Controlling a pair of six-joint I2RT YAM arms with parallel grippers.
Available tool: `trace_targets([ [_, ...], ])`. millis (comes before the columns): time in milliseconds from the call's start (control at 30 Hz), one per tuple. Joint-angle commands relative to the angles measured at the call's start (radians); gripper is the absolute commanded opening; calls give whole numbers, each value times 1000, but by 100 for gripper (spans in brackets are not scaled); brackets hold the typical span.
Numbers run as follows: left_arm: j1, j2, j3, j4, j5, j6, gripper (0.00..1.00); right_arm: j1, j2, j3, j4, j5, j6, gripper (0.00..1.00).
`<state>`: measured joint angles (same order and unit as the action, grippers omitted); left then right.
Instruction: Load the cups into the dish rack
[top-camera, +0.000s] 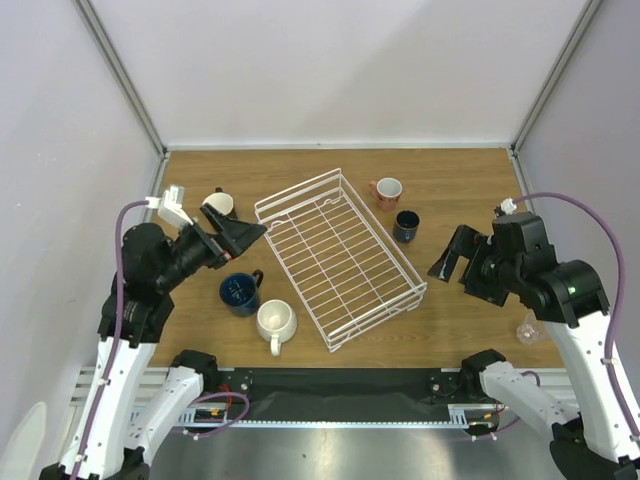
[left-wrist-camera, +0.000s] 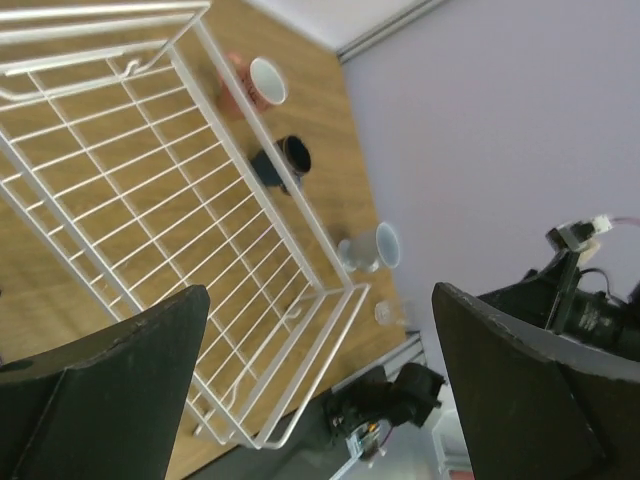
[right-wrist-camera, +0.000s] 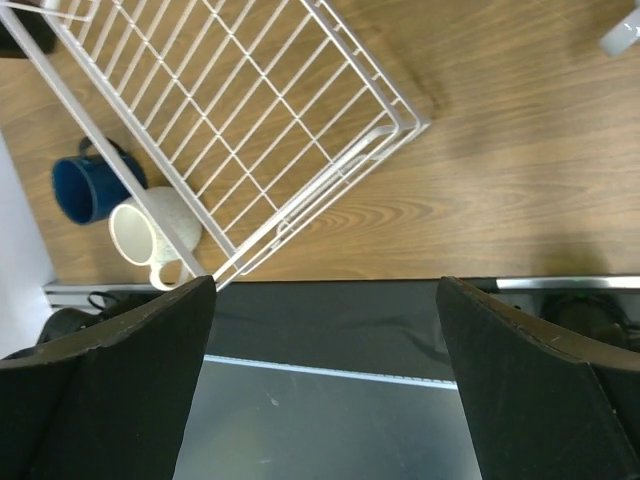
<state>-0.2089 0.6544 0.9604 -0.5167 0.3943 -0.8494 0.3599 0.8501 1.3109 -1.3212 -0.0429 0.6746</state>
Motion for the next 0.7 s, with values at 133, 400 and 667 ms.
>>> trace_targets([
  [133,-199,186,216,-430,-345,181,93,-7,90,62,-104,-8,-85,100],
  [400,-607,390,172,-710,-601,-74,55,-9,103,91,-82,-35,-96,99],
  [667,-724,427,94,-553,-473,-17,47,-10,75,64,-93,-34,-101,99],
])
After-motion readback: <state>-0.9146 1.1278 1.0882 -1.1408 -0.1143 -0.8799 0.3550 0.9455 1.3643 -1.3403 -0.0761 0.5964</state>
